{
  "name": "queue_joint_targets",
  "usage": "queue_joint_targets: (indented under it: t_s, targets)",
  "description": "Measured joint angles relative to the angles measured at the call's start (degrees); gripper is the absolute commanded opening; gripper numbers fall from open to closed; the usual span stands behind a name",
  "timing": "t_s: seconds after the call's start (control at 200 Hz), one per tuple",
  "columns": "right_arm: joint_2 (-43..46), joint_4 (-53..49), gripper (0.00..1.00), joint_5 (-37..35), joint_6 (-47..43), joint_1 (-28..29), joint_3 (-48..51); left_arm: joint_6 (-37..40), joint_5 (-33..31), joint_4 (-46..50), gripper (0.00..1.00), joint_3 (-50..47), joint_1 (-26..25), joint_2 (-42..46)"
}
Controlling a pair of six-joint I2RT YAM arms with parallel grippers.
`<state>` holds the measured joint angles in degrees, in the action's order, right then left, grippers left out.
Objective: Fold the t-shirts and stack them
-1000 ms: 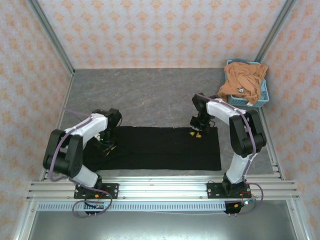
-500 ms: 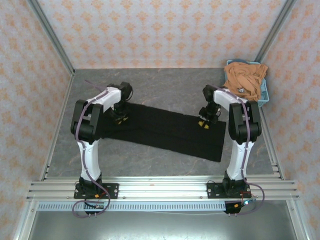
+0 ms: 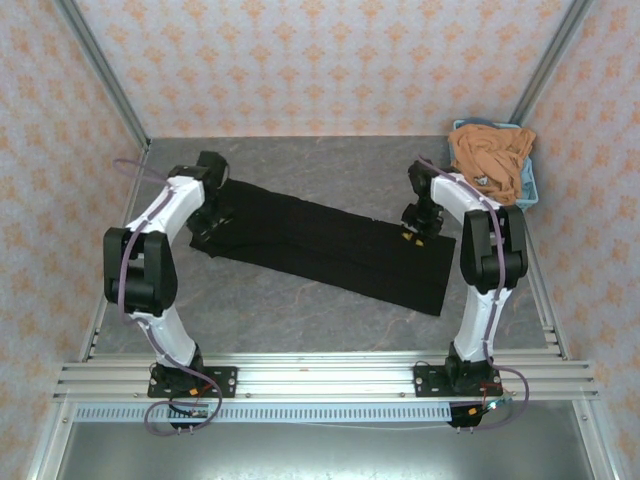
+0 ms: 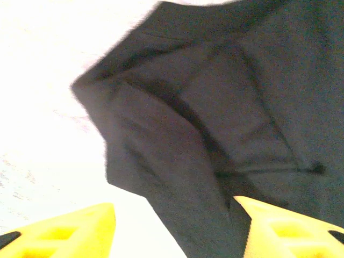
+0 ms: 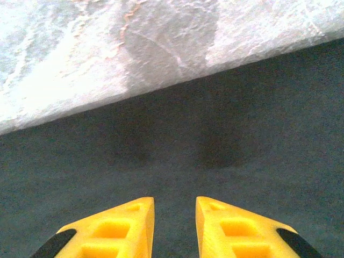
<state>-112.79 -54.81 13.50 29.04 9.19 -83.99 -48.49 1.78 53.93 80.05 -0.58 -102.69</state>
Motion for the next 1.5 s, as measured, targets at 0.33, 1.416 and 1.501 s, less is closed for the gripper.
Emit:
queue_joint_targets:
  t_s: [0.33, 1.416, 1.501]
  targets:
    - [0.15, 0.92, 0.27, 1.42, -0.61, 3.15, 0.33, -5.27, 5.92, -4.20, 0.57, 2.40, 3.56, -9.40]
    - [0.15, 1.77, 0.27, 4.02, -0.63, 3.80, 1.18, -6.95, 3.69, 8.61, 0.26, 28.11, -10.58, -27.61]
    - [0.15, 1.77, 0.27, 4.09, -0.63, 3.80, 1.18, -6.84, 3.58, 8.59, 0.14, 27.82, -10.58, -27.61]
